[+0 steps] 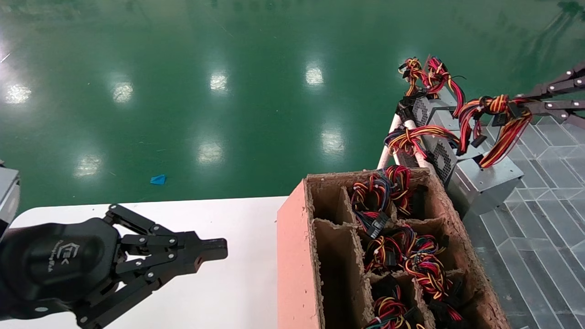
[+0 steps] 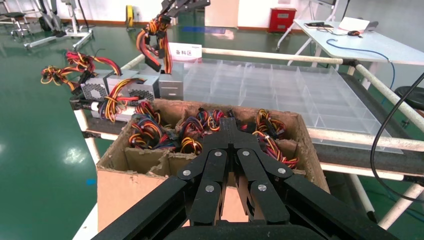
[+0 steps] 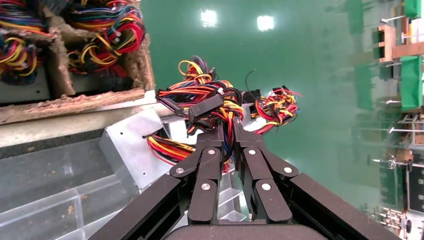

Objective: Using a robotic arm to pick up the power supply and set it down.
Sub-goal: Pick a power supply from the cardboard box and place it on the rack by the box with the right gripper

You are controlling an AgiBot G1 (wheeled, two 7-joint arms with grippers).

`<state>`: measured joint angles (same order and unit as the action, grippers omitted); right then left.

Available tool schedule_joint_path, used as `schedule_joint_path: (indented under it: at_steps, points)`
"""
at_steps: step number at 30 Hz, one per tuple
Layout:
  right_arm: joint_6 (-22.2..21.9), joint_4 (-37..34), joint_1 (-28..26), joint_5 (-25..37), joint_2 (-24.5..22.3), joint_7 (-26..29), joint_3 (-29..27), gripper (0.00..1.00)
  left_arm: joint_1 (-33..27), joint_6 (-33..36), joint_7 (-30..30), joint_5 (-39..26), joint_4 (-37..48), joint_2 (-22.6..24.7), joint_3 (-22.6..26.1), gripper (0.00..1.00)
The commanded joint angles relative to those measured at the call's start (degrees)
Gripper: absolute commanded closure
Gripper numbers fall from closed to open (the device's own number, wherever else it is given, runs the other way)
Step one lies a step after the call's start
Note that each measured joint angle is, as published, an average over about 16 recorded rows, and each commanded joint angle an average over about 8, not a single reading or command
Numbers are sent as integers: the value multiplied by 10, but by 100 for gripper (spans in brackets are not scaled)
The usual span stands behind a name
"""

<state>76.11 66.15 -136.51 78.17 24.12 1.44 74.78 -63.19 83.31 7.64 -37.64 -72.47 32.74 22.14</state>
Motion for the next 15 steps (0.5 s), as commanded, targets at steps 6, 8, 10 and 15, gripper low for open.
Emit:
schedule_joint_path:
  at_steps: [6, 8, 10, 15]
  points:
    - [-18, -10, 4, 4, 14, 7, 0, 100, 0, 0, 0, 0, 0, 0, 0, 100]
    - [-21, -12, 5, 5, 16, 11, 1, 100, 0, 0, 0, 0, 0, 0, 0, 100]
    - [-22, -13, 6, 7, 18, 15, 2, 100, 0, 0, 0, 0, 0, 0, 0, 100]
    - [-25, -17, 14, 14, 18, 28, 9, 100, 0, 0, 0, 0, 0, 0, 0, 100]
